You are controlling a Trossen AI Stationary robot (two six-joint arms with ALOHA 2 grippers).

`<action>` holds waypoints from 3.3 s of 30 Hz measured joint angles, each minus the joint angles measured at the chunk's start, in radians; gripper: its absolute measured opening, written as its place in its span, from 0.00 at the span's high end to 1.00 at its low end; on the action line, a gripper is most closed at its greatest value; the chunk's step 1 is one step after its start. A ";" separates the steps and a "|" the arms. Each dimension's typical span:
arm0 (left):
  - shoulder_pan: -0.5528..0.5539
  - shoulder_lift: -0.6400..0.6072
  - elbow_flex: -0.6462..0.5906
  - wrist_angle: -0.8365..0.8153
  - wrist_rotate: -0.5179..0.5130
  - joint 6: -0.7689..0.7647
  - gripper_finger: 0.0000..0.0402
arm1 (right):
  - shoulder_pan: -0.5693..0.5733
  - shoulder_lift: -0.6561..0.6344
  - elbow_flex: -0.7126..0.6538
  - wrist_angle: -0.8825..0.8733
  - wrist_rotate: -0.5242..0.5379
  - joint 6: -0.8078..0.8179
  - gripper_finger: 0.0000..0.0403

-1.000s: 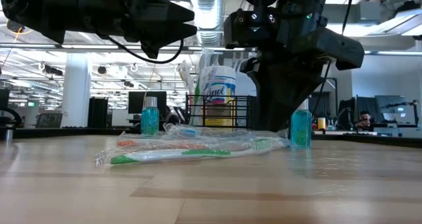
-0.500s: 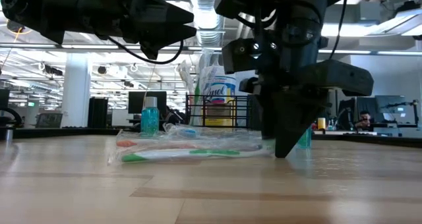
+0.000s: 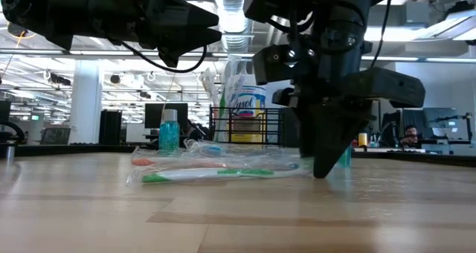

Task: Pick & Place toothbrushing station
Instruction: Put the green toothbrush into the black wire organizer

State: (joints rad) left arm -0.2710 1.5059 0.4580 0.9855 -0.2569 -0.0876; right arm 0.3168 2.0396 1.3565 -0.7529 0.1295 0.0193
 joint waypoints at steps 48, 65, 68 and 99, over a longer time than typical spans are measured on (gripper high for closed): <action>0.000 0.000 -0.001 -0.002 0.000 -0.025 0.60 | 0.005 0.006 0.030 -0.101 -0.059 0.026 0.93; 0.001 0.000 -0.001 0.004 0.000 -0.130 0.60 | 0.051 0.008 0.145 -0.260 0.087 0.025 0.93; 0.002 0.000 -0.001 0.005 0.001 -0.189 0.60 | 0.064 0.008 0.182 -0.304 0.141 0.025 0.93; 0.158 0.000 -0.001 0.009 0.487 -0.927 0.60 | 0.199 0.006 0.403 -0.357 0.808 -0.251 0.93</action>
State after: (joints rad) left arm -0.1132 1.5059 0.4572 0.9947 0.2305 -1.0148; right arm 0.5159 2.0453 1.7596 -1.1103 0.9371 -0.2317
